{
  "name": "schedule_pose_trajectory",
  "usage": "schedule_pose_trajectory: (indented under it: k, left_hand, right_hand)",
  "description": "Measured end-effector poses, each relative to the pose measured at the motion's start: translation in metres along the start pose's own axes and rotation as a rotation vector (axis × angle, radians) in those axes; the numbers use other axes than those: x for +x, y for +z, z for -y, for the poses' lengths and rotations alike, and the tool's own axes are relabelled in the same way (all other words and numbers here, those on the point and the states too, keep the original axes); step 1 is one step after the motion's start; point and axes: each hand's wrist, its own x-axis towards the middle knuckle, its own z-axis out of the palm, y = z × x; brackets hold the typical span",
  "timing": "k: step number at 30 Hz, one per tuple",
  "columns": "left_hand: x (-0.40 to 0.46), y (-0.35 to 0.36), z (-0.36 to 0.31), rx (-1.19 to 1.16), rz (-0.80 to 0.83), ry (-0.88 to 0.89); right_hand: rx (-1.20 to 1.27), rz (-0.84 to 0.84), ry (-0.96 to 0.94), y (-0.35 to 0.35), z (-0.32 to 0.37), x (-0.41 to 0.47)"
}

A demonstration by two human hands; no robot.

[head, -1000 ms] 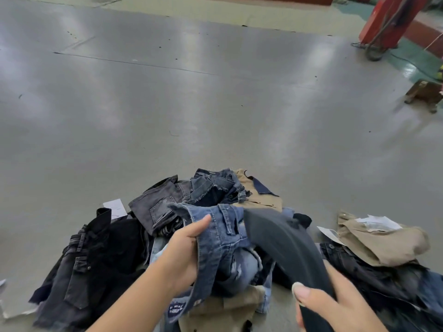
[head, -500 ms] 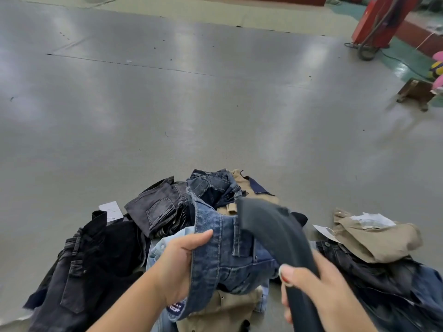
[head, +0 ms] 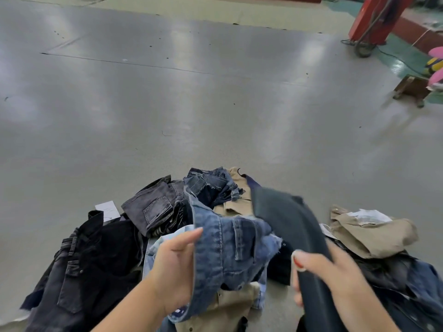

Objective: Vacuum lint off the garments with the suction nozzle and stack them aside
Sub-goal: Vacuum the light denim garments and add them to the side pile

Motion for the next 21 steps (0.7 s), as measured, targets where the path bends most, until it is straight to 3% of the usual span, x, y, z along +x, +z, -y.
schedule_pose_trajectory:
  k: [2,5,11,15,21]
  left_hand:
    - [0.002,-0.003,0.005,-0.089,-0.014,-0.025]
    - [0.006,-0.004,0.007,-0.189,0.007,-0.120]
    - [0.009,0.001,-0.003,-0.080,-0.063,-0.039]
    - [0.015,0.001,-0.001,0.121,-0.347,0.078]
    - [0.014,0.003,0.001,-0.046,-0.231,0.156]
  right_hand:
    - [0.007,-0.107,-0.037,-0.009,0.002,0.003]
    - [0.022,-0.132,-0.034,-0.011,0.003,0.001]
    - [0.031,0.027,-0.010,0.000,0.000,-0.008]
    - [-0.133,0.131,-0.085,0.001,0.004,-0.012]
    - [-0.273,0.239,-0.028,0.018,-0.009,-0.013]
